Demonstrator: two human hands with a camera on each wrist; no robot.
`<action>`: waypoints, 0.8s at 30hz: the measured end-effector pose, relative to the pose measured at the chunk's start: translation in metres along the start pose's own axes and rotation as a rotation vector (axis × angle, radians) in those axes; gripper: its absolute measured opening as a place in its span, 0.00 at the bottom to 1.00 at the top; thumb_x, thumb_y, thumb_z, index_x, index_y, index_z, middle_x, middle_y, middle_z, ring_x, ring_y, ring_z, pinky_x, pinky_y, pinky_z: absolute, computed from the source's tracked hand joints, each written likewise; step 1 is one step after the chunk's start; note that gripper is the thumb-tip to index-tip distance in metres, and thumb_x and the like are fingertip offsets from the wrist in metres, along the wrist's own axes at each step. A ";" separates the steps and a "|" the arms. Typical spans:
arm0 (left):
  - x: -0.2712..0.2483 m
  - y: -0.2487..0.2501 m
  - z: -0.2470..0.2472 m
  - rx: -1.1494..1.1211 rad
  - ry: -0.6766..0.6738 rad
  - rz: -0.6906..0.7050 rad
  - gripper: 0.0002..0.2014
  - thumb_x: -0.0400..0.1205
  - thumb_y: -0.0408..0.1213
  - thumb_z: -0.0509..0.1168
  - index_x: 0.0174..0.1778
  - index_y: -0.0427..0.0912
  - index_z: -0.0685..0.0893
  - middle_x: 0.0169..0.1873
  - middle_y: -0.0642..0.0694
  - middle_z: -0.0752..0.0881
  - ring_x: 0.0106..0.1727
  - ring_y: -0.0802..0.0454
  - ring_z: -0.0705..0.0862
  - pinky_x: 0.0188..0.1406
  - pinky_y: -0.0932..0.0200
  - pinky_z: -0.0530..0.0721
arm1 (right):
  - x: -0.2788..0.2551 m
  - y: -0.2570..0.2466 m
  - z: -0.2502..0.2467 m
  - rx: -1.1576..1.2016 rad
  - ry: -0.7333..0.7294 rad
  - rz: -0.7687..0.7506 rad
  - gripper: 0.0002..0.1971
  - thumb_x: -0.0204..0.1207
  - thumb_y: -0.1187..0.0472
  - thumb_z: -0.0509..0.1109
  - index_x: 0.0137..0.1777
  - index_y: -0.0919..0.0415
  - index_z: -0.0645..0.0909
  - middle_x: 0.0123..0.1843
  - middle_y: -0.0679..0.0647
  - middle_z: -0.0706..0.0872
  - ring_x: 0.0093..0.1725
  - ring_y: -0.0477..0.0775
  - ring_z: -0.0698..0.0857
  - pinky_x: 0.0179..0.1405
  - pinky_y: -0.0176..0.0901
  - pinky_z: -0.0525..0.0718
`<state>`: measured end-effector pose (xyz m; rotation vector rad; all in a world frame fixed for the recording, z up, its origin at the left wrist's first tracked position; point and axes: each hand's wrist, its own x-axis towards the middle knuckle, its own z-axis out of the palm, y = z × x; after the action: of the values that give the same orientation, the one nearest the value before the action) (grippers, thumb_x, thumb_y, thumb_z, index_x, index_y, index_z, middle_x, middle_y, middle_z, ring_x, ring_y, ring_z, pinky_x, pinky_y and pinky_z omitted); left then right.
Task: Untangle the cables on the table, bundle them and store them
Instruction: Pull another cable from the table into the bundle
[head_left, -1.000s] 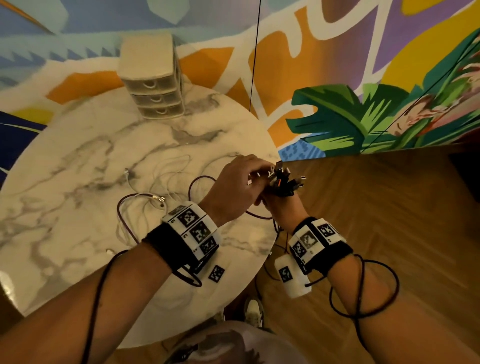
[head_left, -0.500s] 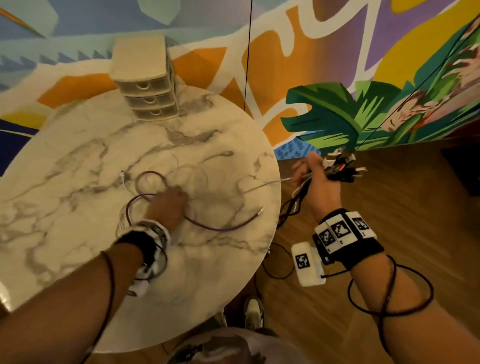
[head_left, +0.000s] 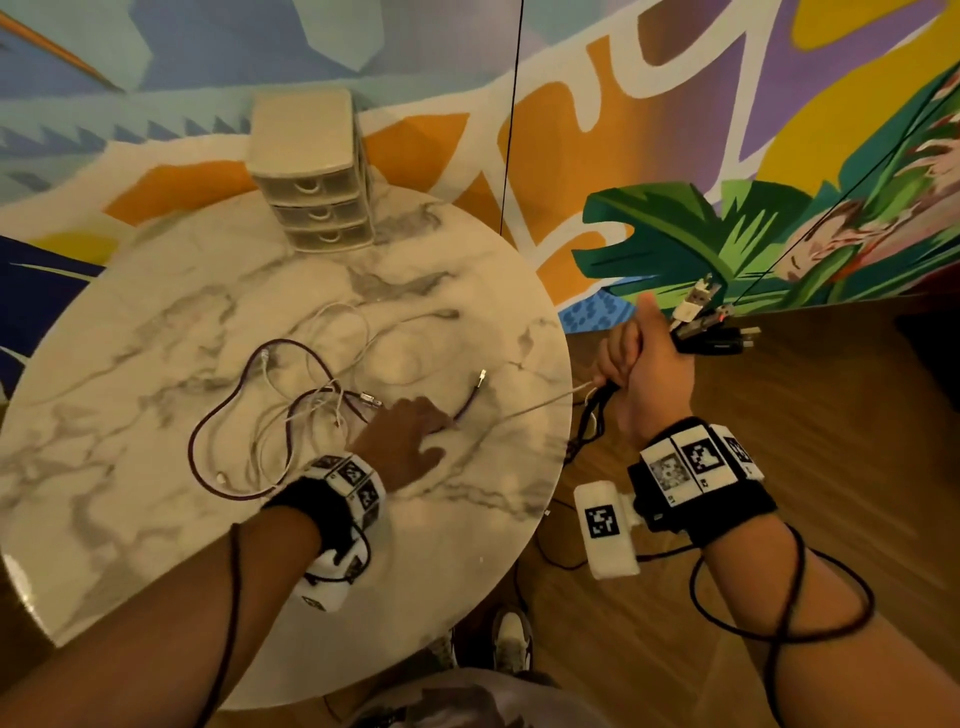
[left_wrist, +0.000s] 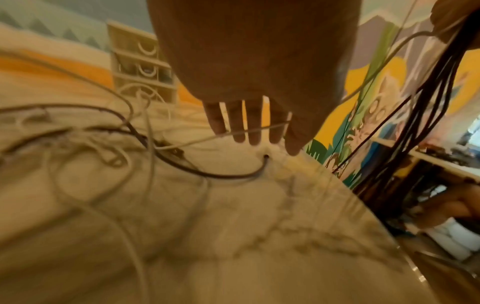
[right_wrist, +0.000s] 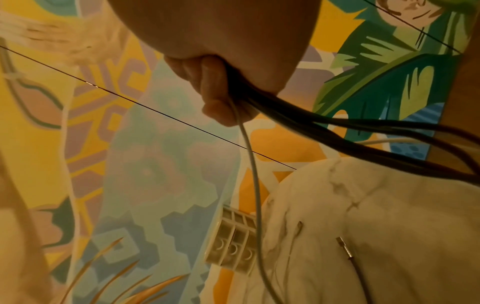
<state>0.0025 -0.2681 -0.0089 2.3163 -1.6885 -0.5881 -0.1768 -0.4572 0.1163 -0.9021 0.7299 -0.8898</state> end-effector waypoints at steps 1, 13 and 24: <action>-0.001 0.005 0.008 -0.010 -0.029 -0.003 0.23 0.73 0.54 0.54 0.51 0.44 0.86 0.52 0.41 0.83 0.52 0.38 0.81 0.53 0.42 0.79 | 0.001 -0.001 -0.001 0.004 0.009 -0.006 0.30 0.86 0.52 0.56 0.21 0.61 0.57 0.15 0.51 0.57 0.15 0.50 0.57 0.18 0.35 0.63; 0.011 -0.024 -0.108 -0.307 0.464 -0.398 0.16 0.87 0.42 0.56 0.37 0.39 0.81 0.32 0.44 0.82 0.35 0.52 0.83 0.39 0.58 0.78 | -0.013 -0.019 -0.009 -0.584 -0.015 -0.036 0.23 0.84 0.51 0.59 0.26 0.57 0.69 0.16 0.45 0.71 0.18 0.43 0.67 0.22 0.34 0.66; 0.007 0.134 -0.083 0.090 0.462 0.029 0.11 0.82 0.33 0.57 0.59 0.41 0.78 0.34 0.44 0.83 0.36 0.42 0.79 0.35 0.54 0.66 | -0.035 0.024 0.034 -0.688 -0.222 0.186 0.23 0.83 0.52 0.60 0.26 0.59 0.69 0.17 0.52 0.68 0.17 0.48 0.67 0.25 0.46 0.64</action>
<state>-0.0746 -0.3221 0.1172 2.2531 -1.5434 0.0367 -0.1561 -0.4067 0.1157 -1.4840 0.9250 -0.3535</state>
